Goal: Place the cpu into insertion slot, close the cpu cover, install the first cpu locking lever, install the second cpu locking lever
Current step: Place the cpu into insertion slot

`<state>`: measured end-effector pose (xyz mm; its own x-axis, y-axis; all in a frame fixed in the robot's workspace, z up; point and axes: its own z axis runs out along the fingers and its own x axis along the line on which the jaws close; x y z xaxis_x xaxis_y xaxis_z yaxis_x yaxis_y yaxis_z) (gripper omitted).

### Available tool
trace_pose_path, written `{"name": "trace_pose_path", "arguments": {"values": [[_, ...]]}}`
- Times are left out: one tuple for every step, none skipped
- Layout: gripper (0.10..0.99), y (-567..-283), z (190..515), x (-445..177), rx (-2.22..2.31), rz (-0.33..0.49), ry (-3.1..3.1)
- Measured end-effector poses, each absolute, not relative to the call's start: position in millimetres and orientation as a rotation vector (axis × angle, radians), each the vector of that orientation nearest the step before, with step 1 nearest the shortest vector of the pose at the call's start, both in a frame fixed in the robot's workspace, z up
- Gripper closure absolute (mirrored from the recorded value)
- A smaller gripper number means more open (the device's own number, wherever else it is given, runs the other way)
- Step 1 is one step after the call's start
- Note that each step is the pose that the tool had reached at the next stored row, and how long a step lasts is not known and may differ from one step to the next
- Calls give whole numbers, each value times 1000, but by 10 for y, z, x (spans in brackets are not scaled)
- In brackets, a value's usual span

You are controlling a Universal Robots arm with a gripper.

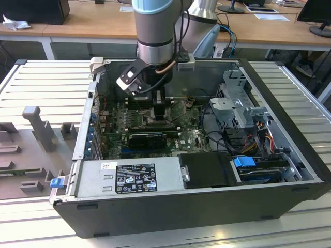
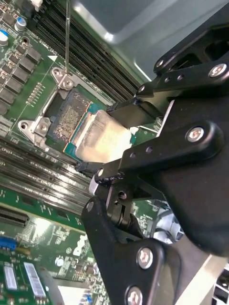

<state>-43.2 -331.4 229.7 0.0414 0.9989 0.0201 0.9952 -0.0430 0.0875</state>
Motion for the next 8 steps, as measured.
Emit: {"name": "trace_pose_path", "arguments": {"values": [[553, -3303, 2281, -442, 2231, 117, 2138], [553, -3295, 2264, -449, 2230, 117, 2139], [553, -3284, 2246, -452, 2230, 116, 2140], [553, -3275, 2233, -453, 2228, 116, 2141], [553, -3269, 2215, -464, 2225, 117, 2145], [553, -3267, 2204, -477, 2220, 117, 2150], [553, -3260, 2189, -489, 2215, 117, 2156], [553, -3232, 2165, -490, 2212, 117, 2159]]}}
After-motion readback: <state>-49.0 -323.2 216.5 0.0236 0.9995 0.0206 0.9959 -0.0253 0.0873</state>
